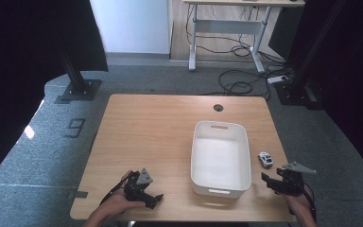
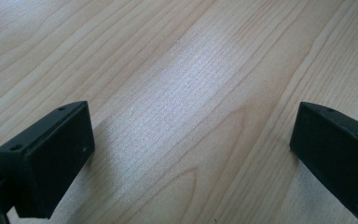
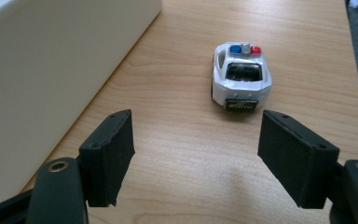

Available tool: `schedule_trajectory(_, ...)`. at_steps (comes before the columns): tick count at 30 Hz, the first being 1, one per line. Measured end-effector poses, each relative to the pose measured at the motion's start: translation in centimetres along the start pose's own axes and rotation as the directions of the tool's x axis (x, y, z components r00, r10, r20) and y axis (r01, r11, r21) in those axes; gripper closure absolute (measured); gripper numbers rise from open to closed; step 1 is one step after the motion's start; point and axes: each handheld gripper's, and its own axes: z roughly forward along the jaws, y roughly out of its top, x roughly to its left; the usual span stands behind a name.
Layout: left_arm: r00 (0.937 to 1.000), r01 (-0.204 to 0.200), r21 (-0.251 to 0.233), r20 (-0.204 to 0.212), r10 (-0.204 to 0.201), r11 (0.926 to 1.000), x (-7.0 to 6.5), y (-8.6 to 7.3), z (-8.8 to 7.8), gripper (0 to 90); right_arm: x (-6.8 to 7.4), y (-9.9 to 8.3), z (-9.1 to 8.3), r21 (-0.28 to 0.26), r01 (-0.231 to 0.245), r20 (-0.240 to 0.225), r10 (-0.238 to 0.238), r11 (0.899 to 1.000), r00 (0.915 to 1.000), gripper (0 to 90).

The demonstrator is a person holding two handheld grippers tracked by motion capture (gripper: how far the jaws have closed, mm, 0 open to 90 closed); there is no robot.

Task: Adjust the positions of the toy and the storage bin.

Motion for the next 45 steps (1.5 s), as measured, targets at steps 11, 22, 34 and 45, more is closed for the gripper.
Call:
schedule_trajectory(11, 1.0000, 0.000, 0.000, 0.000, 0.000, 1.0000, 0.0, 0.0, 0.0, 0.0, 0.0, -0.1, 0.1, -0.006, 0.012, 0.021, -0.011, 1.000, 0.9997, 26.4)
schedule_trajectory(22, 1.0000, 0.001, -0.001, 0.000, -0.001, 1.0000, 0.0, 0.0, 0.0, 0.0, -0.1, 0.0, 0.7, -0.017, 0.025, 0.058, -0.024, 1.000, 0.9980, 27.0)
schedule_trajectory(34, 1.0000, -0.002, -0.002, 0.002, 0.002, 1.0000, 0.0, 0.0, 0.0, 0.0, 0.4, 0.4, 0.5, -0.025, 0.016, 0.040, -0.015, 1.000, 0.9991, 27.7)
schedule_trajectory(45, 1.0000, -0.002, -0.003, 0.003, 0.002, 1.0000, 0.0, 0.0, 0.0, 0.0, 0.7, 0.9, 0.1, -0.050, 0.008, 0.025, -0.006, 0.999, 0.9997, 27.7)
